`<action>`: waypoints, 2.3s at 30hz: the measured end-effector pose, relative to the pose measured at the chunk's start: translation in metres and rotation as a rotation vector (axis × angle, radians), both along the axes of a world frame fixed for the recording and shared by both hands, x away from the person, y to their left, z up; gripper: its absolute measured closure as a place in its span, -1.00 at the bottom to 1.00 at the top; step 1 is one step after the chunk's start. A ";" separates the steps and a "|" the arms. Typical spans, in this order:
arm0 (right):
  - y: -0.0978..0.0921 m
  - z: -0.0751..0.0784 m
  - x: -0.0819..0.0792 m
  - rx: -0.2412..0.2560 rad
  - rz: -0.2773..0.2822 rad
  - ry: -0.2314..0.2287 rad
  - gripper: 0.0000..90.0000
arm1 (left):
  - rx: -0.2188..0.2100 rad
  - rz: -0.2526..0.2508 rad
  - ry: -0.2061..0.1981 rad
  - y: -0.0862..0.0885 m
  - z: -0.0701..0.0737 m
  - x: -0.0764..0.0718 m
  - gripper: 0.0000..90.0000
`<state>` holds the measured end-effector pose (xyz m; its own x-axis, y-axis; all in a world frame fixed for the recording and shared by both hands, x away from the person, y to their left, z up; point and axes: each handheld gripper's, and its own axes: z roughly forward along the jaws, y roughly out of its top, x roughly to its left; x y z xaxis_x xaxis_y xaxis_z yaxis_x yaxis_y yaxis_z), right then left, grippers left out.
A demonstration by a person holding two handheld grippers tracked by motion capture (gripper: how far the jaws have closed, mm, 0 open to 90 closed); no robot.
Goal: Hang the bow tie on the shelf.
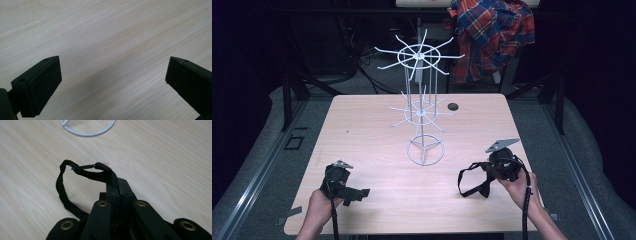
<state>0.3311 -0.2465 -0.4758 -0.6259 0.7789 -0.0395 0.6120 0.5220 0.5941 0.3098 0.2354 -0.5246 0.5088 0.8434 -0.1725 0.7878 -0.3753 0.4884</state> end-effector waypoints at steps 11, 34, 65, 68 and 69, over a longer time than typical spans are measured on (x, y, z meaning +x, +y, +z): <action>0.001 0.014 0.009 0.035 -0.020 -0.040 0.98 | 0.000 0.007 -0.003 0.001 0.000 0.000 -0.99; 0.017 0.034 0.027 0.094 -0.026 -0.097 0.98 | -0.014 0.002 -0.005 0.001 0.001 -0.001 -0.99; 0.025 0.058 0.053 0.126 -0.048 -0.140 0.98 | -0.015 -0.016 0.001 -0.004 0.000 0.002 -0.99; 0.025 0.059 0.057 0.120 -0.051 -0.138 0.98 | -0.018 -0.017 -0.001 -0.005 0.000 0.002 -0.99; 0.025 0.059 0.058 0.119 -0.051 -0.142 0.98 | -0.015 -0.021 0.002 -0.005 0.000 0.003 -0.99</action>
